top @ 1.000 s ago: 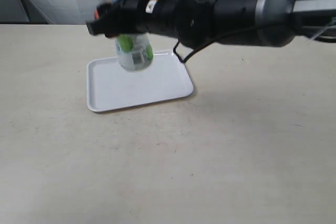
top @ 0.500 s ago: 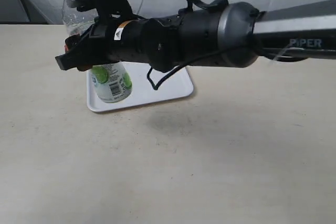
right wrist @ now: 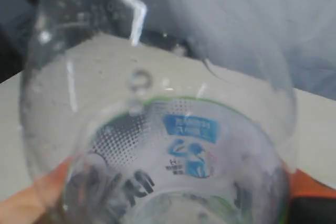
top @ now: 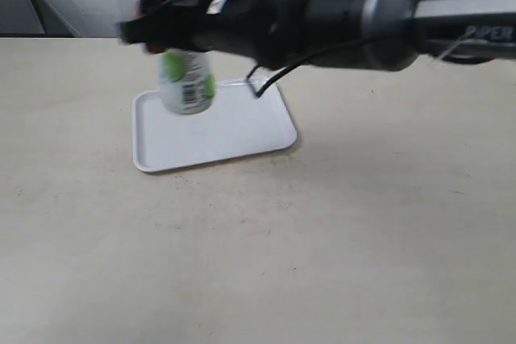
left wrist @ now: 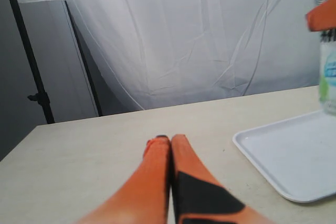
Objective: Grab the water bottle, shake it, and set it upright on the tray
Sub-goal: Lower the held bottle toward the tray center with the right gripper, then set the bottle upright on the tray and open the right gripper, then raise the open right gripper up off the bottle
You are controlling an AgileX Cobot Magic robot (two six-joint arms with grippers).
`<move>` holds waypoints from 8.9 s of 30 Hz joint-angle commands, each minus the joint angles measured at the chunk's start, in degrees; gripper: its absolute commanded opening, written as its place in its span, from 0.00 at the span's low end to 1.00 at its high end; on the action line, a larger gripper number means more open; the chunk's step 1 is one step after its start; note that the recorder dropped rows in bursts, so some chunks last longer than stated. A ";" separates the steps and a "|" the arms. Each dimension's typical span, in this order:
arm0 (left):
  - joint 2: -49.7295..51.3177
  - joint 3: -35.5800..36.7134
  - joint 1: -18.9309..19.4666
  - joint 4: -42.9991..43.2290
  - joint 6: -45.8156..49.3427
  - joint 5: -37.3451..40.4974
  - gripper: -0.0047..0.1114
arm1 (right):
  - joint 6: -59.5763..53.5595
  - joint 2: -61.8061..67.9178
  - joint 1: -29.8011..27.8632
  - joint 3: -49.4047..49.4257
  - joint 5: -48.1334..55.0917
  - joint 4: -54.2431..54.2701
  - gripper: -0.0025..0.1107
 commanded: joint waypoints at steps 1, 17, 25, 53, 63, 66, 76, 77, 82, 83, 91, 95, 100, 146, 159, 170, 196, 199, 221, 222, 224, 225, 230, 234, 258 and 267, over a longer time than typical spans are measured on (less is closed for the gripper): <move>-0.29 0.10 -0.33 0.19 -0.23 -0.31 0.04 | -1.38 0.11 4.49 -0.59 -0.43 -5.81 0.01; -0.29 0.10 -0.33 0.19 -0.23 -0.31 0.04 | -3.55 0.33 6.72 0.26 0.01 -1.45 0.01; -0.29 0.10 -0.33 0.19 -0.23 -0.31 0.04 | -3.73 0.42 -10.55 3.76 3.54 9.49 0.01; -0.29 0.10 -0.33 0.19 -0.23 -0.31 0.04 | -0.88 9.43 -5.85 1.85 -17.54 2.49 0.01; -0.29 0.10 -0.33 0.19 -0.23 -0.31 0.04 | 4.85 13.95 -5.85 1.85 -26.54 1.84 0.01; -0.29 0.10 -0.33 0.19 -0.23 -0.31 0.04 | 5.13 15.02 -5.85 1.85 -28.32 1.84 0.01; -0.29 0.10 -0.33 0.19 -0.23 -0.31 0.04 | 5.13 18.97 -5.85 1.85 -30.72 0.16 0.01; -0.29 0.10 -0.33 0.19 -0.23 -0.31 0.04 | 5.13 19.28 -5.85 1.85 -30.72 -0.44 0.01; -0.29 0.10 -0.33 0.19 -0.23 -0.31 0.04 | 5.13 20.07 -5.85 1.85 -30.43 -3.53 0.01; -0.29 0.10 -0.33 0.19 -0.23 -0.31 0.04 | 5.13 20.07 -5.85 1.85 -30.19 -3.82 0.01; -0.29 0.10 -0.33 0.19 -0.23 -0.31 0.04 | 5.13 20.07 -5.85 1.85 -28.71 -4.32 0.01; -0.29 0.10 -0.33 0.19 -0.23 -0.31 0.04 | 5.13 20.07 -5.85 1.85 -27.09 -4.32 0.02; -0.29 0.10 -0.33 0.19 -0.23 -0.31 0.04 | 5.13 20.07 -5.85 1.85 -26.89 -4.32 0.02; -0.29 0.10 -0.33 0.19 -0.23 -0.31 0.04 | -2.44 18.92 -5.85 1.85 -31.08 1.45 0.48; -0.29 0.10 -0.33 0.19 -0.23 -0.31 0.04 | -0.90 18.92 -5.85 1.85 -28.89 4.67 0.48; -0.29 0.10 -0.33 0.19 -0.23 -0.31 0.04 | -3.05 18.81 -5.75 1.85 -26.57 4.25 0.48; -0.29 0.10 -0.33 0.19 -0.23 -0.31 0.04 | -1.33 17.82 -5.75 1.85 -21.23 5.33 0.61; -0.29 0.10 -0.33 0.19 -0.23 -0.31 0.04 | -1.33 17.82 -5.75 1.85 -19.95 4.36 0.73; -0.29 0.10 -0.33 0.19 -0.23 -0.31 0.04 | -1.47 14.14 -5.75 1.85 -20.16 -2.50 0.78; -0.29 0.10 -0.33 0.19 -0.23 -0.31 0.04 | -1.47 14.13 -5.75 1.85 -20.02 -2.50 0.78; -0.29 0.10 -0.33 0.19 -0.23 -0.31 0.04 | -1.69 14.13 -5.85 1.85 -20.03 -2.50 0.78; -0.29 0.10 -0.33 0.19 -0.23 -0.31 0.04 | -1.71 14.13 -5.85 1.85 -20.03 -2.50 0.78; -0.29 0.10 -0.33 0.19 -0.23 -0.31 0.04 | -2.85 13.78 -5.85 1.85 -20.03 -2.50 0.78; -0.29 0.10 -0.33 0.19 -0.23 -0.31 0.04 | -5.61 13.24 -5.85 1.85 -20.03 -0.23 0.78; -0.29 0.10 -0.33 0.19 -0.23 -0.31 0.04 | -10.45 5.77 -5.85 1.85 -20.88 4.69 0.78; -0.29 0.10 -0.33 0.19 -0.23 -0.31 0.04 | -10.53 2.98 -5.85 1.85 -23.08 3.94 0.78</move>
